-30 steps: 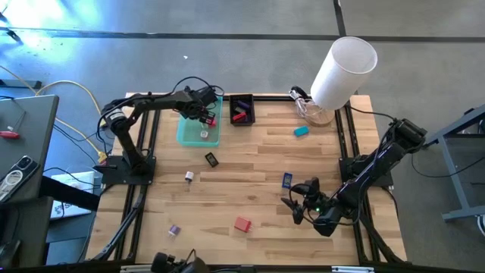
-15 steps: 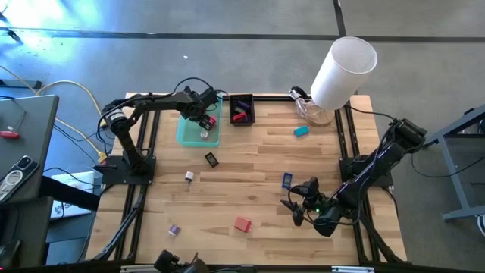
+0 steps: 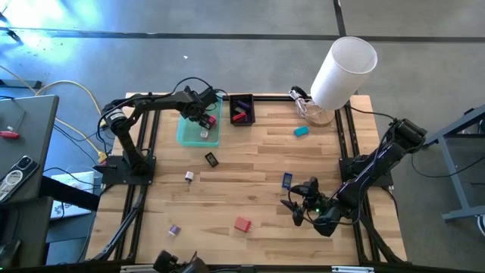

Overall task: Pick & Place Office items
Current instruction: Put the green charger adapter into the green bin, then put the black timer into the black bin

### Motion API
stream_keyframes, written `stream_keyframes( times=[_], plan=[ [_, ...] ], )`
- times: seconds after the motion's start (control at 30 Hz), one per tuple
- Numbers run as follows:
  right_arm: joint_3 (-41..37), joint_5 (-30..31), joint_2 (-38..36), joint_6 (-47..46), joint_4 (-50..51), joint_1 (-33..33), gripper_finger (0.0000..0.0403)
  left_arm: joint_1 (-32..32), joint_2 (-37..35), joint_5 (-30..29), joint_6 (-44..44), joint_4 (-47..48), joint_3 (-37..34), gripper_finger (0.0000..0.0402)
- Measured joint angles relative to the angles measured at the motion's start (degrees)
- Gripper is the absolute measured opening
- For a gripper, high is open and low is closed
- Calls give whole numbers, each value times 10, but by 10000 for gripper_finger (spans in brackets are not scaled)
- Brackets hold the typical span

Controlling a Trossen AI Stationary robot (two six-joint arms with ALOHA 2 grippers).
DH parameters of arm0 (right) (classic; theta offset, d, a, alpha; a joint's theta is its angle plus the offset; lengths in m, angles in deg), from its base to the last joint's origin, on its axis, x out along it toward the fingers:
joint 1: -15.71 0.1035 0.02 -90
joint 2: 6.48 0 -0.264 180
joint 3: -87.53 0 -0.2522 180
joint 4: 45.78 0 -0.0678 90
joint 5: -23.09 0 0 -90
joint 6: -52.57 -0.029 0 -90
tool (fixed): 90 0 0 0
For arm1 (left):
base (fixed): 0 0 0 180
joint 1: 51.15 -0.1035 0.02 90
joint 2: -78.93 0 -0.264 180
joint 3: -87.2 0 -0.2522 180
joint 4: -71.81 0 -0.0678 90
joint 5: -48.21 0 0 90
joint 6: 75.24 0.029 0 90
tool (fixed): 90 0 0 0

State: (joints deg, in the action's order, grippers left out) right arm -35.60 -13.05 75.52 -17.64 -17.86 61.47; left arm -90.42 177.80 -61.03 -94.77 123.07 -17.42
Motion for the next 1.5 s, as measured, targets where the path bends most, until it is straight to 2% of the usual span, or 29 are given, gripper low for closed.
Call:
stream_keyframes(
  times=[0.43,0.57,0.7,0.93,1.03,1.27,1.5],
  plan=[
    [0,0,0,1,-15,0,260,-1,0,1,20,7,0,242],
    [0,-1,0,11,-16,0,260,-2,0,26,21,7,0,256],
    [0,-1,0,16,-25,0,260,-4,0,26,26,6,0,274],
    [0,-5,0,29,-32,0,260,-4,0,27,30,7,0,277],
    [0,-10,0,31,-37,0,260,-5,0,67,37,7,0,277],
    [0,-39,0,98,-87,0,260,-20,0,111,66,2,0,280],
    [0,-47,0,159,-126,0,260,-19,0,115,68,-5,0,301]
  ],
)
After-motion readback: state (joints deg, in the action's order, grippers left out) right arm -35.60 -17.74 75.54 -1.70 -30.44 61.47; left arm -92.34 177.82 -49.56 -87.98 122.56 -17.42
